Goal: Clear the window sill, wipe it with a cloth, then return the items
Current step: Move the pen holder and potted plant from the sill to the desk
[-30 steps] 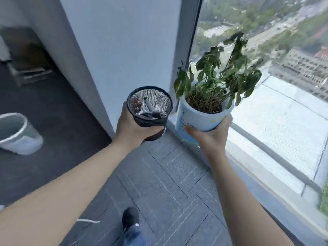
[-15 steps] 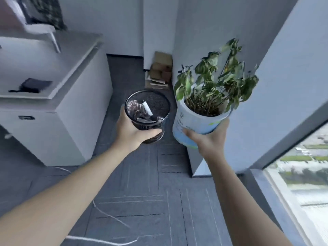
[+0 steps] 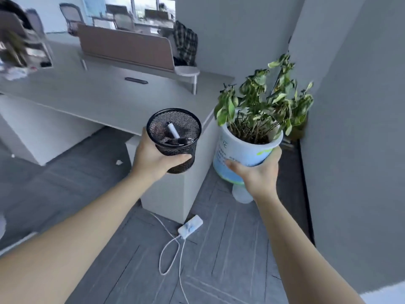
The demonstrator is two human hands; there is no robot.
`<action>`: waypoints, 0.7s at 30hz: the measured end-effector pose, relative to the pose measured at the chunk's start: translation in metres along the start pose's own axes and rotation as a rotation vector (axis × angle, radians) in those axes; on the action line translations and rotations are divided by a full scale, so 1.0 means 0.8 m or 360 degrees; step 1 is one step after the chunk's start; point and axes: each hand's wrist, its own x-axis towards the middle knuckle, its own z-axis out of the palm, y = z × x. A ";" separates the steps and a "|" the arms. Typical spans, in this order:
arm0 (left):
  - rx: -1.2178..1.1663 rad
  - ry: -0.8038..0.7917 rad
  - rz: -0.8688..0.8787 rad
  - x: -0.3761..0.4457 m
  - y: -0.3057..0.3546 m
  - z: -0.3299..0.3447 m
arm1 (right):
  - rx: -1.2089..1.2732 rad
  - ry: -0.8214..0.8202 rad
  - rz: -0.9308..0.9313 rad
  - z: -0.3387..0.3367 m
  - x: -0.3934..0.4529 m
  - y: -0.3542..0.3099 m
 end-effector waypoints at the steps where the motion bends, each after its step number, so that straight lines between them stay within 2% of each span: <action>1: 0.0001 0.0040 -0.0003 0.016 -0.005 -0.007 | 0.0009 -0.0030 -0.0014 0.017 0.015 0.003; 13: 0.0195 0.0344 -0.0128 0.237 -0.082 -0.023 | 0.0088 -0.0343 -0.0011 0.190 0.233 0.059; 21: 0.0280 0.0323 -0.0249 0.369 -0.175 -0.039 | 0.0015 -0.0405 0.0132 0.308 0.317 0.107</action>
